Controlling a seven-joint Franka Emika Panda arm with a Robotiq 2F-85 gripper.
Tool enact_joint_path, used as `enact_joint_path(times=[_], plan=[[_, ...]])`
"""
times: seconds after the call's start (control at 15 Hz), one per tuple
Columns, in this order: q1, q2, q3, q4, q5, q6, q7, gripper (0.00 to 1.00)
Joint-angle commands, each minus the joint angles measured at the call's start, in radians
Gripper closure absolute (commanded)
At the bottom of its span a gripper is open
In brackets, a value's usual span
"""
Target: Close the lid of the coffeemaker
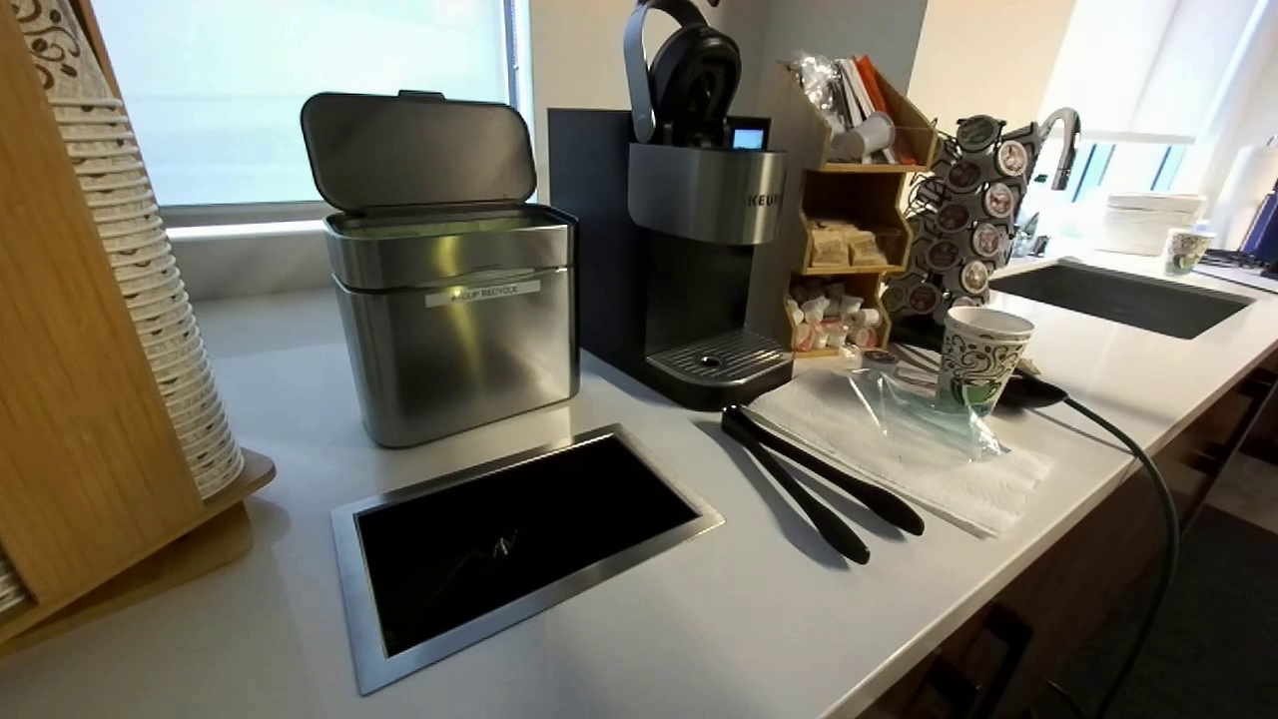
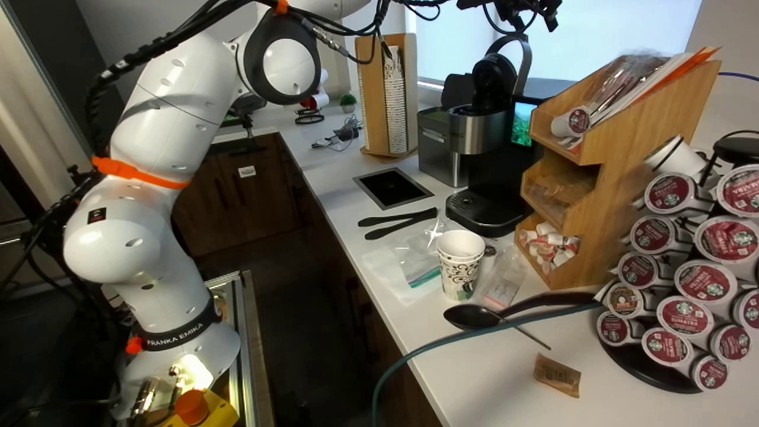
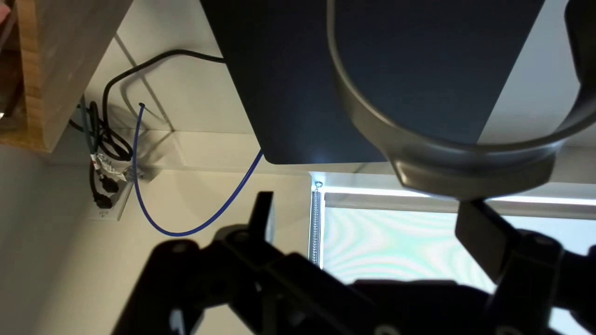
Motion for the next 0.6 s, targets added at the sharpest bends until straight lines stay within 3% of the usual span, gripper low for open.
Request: enact_joint_path(times=[0.0, 0.53], plan=[[0.006, 0.032, -0.005, 0.073, 0.002, -0.096, 0.025, 0.0], [0.009, -0.046, 0.034, 0.043, 0.023, -0.375, -0.039, 0.0]])
